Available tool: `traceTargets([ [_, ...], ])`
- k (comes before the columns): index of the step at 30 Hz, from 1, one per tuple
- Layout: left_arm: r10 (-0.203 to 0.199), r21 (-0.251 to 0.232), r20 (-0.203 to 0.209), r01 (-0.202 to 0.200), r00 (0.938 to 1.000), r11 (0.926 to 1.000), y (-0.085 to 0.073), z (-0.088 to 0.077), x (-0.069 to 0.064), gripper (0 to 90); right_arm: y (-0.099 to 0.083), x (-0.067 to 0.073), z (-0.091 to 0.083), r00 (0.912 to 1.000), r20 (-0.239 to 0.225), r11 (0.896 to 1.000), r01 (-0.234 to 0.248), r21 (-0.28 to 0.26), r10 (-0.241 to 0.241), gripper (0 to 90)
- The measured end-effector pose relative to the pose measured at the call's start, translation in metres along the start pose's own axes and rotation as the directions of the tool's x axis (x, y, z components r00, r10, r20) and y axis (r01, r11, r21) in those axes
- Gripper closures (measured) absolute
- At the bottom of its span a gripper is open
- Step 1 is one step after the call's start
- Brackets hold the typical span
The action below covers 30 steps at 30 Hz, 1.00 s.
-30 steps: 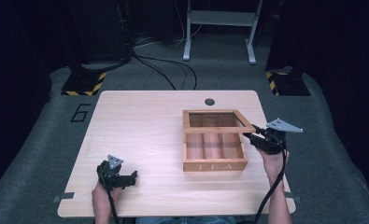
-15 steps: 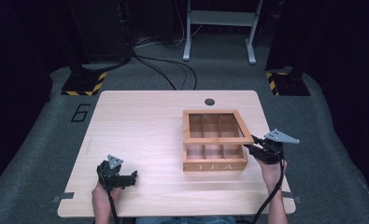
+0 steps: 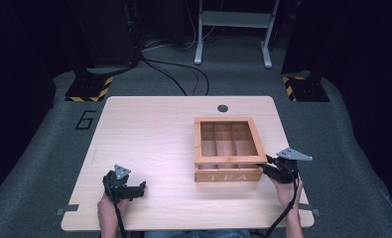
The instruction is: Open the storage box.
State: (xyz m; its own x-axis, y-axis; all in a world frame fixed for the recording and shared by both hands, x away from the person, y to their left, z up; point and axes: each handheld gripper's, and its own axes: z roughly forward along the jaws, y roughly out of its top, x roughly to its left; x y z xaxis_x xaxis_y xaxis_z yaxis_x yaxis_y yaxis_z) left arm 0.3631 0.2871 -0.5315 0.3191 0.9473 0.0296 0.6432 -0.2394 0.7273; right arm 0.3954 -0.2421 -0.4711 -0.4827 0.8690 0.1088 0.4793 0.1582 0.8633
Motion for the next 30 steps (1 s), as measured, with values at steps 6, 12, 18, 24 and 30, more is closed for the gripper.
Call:
traceTargets([
  [6,0.001,-0.001,-0.002,-0.001,1.0,1.0,0.0,0.0,0.0,0.4,-0.007,-0.001,0.0,0.9999,-0.007,1.0,-0.014,0.017,0.014,62.5],
  [12,0.002,-0.005,-0.007,-0.002,1.0,1.0,0.0,0.0,-0.001,0.4,-0.007,0.0,0.0,0.9996,-0.005,0.999,-0.028,0.023,0.028,61.9],
  [18,0.003,-0.006,-0.006,-0.003,1.0,1.0,0.0,0.0,-0.001,0.4,-0.006,-0.002,-0.005,0.999,0.003,0.998,-0.046,0.038,0.046,56.1],
  [24,0.003,-0.006,-0.006,-0.003,1.0,1.0,0.0,0.0,-0.001,0.4,-0.007,-0.006,-0.012,0.997,-0.021,0.996,-0.073,0.041,0.074,51.1],
  [30,0.005,-0.006,-0.007,-0.005,1.0,1.0,0.0,0.0,-0.001,0.4,-0.007,-0.006,-0.019,0.9978,-0.011,0.996,-0.065,0.068,0.066,43.6],
])
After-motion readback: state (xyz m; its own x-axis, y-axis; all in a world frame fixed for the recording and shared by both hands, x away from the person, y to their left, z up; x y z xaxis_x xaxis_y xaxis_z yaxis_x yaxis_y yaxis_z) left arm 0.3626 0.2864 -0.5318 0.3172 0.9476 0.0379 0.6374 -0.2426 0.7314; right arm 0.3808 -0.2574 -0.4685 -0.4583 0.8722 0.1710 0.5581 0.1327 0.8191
